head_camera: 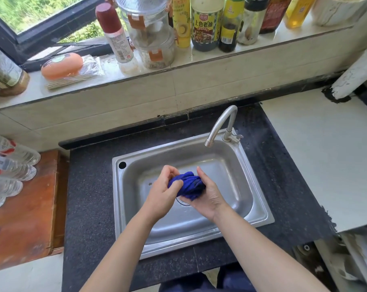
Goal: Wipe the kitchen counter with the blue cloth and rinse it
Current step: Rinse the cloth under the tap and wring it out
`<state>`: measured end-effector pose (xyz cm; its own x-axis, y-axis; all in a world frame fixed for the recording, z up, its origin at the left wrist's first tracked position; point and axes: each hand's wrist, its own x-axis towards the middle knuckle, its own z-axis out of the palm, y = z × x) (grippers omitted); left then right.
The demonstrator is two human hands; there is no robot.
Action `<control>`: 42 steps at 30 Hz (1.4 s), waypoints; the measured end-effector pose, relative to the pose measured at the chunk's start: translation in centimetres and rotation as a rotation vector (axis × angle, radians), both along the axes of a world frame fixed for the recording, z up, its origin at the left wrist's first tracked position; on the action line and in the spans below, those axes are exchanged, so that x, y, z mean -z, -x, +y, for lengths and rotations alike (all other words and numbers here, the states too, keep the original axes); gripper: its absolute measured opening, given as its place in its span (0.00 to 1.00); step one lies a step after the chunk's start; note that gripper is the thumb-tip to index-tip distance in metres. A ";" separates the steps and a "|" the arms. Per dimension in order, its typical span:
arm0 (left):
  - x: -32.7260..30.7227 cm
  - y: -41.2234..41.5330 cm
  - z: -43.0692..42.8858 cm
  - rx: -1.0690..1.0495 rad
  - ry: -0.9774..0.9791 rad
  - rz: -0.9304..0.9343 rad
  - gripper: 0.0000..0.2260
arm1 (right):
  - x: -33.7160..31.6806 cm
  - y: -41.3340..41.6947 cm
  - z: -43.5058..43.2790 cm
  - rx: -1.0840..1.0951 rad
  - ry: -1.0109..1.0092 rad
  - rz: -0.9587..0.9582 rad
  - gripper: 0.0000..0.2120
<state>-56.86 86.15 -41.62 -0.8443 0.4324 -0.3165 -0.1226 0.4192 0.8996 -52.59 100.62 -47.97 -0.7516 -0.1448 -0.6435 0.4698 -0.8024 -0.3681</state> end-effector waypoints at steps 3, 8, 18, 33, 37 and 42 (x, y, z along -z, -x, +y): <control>0.0 0.2 -1.1 0.044 0.031 -0.099 0.09 | -0.2 0.6 0.3 0.106 -0.007 0.061 0.23; 0.7 0.3 -2.4 -0.192 -0.273 -0.536 0.19 | -1.7 1.7 0.9 0.095 -0.105 0.152 0.15; 0.5 0.8 -2.4 -0.224 -0.502 -0.919 0.14 | -3.5 3.1 1.5 -0.013 -0.242 0.174 0.14; 0.6 1.9 -0.6 0.344 0.208 -0.497 0.03 | -1.5 3.9 -0.7 0.036 -0.473 0.093 0.08; 2.4 0.8 0.4 0.391 0.441 -0.044 0.07 | -1.4 5.4 -0.7 0.166 -0.432 -0.112 0.11; 3.4 -0.3 0.1 0.413 0.503 0.251 0.08 | -1.4 6.7 -1.1 0.206 -0.378 -0.235 0.21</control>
